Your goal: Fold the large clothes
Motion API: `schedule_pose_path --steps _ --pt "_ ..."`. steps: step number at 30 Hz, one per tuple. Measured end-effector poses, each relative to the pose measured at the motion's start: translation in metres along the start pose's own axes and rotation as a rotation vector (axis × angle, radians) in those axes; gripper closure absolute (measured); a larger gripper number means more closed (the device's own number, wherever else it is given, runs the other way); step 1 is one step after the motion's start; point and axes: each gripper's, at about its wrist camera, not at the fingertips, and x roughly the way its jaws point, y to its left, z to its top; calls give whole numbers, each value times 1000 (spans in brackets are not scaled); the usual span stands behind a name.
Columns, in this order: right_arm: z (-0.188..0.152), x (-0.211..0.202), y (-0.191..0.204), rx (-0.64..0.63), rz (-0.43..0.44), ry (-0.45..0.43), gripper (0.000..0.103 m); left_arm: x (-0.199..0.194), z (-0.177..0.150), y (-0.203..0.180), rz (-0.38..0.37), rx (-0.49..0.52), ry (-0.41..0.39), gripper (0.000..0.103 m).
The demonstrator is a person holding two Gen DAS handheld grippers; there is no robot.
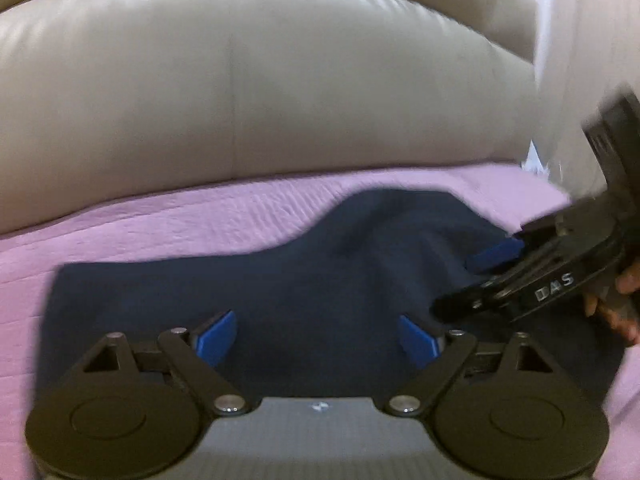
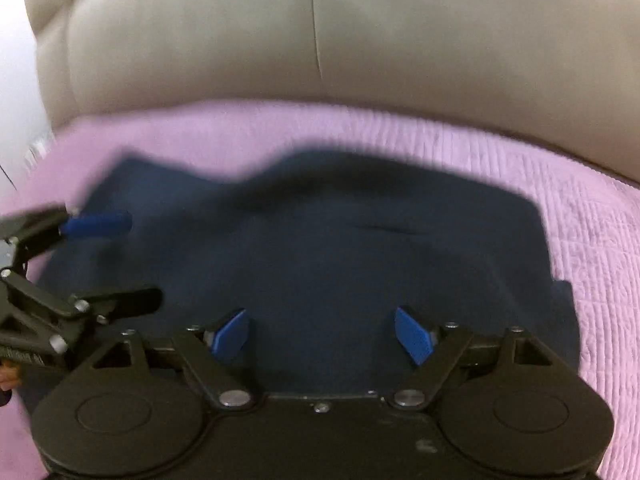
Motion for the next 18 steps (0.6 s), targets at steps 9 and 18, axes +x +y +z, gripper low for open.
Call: schedule_pose_path --steps 9,18 --pt "21 46 -62 189 -38 -156 1 53 2 108 364 -249 -10 0" --pt "1 9 -122 291 -199 -118 4 2 -4 170 392 -309 26 14"
